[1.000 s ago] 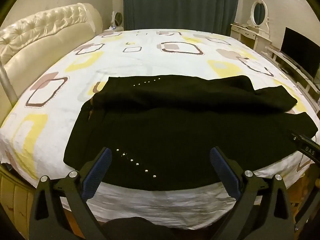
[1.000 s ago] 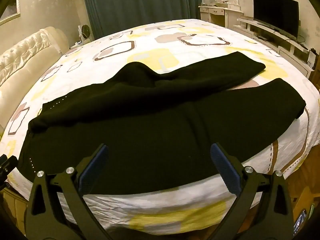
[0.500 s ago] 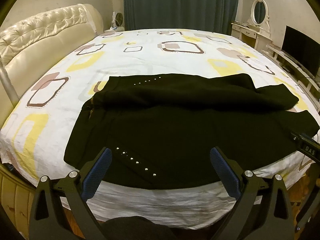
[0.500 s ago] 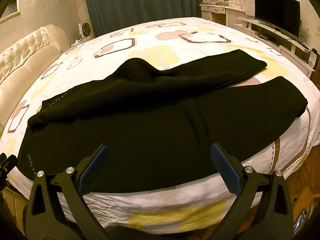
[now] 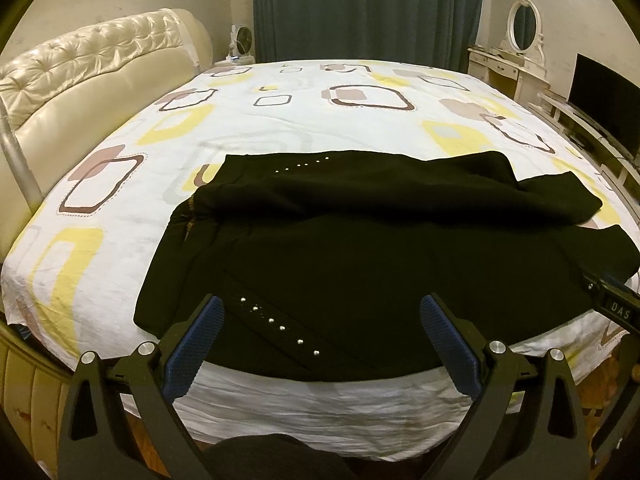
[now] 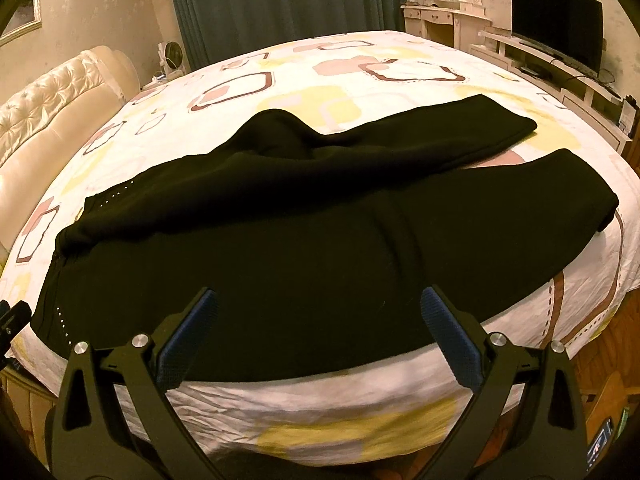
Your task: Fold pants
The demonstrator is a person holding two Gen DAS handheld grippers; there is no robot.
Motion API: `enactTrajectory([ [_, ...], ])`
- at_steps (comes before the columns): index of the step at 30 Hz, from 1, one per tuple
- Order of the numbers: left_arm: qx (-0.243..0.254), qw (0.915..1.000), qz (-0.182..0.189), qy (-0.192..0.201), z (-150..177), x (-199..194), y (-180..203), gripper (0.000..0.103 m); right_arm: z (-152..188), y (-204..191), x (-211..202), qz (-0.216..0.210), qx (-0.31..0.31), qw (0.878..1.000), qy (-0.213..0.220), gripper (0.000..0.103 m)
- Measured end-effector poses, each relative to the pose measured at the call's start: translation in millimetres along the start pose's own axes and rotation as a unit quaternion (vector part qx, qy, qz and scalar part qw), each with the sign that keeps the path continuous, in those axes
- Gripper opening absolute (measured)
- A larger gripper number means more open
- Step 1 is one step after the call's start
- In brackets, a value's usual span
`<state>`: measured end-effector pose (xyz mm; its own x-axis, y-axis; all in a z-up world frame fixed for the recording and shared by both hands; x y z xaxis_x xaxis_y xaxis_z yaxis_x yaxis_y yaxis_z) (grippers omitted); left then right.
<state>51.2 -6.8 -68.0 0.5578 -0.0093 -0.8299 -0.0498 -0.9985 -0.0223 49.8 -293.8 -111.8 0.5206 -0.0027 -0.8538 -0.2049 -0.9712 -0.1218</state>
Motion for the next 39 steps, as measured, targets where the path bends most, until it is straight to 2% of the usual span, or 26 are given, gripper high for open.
enactTrajectory([
  [39,-0.003,1.0000,-0.003,0.000,0.5,-0.6,-4.3,0.098,2.7,-1.8,3.4,-0.005,0.002,1.000,-0.007,0.101],
])
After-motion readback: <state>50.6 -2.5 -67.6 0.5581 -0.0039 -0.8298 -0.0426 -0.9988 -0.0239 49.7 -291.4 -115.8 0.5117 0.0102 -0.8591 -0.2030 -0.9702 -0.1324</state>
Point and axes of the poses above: each gripper's, at about its wrist camera, not at the fingertips, and x roughly the way its jaws point, y to its right, z to its underside, the point moved 9 cm from there along x, roughly the way its jaws point, and after that the axes turned 10 degrees about -y, right-handed, at the moved point
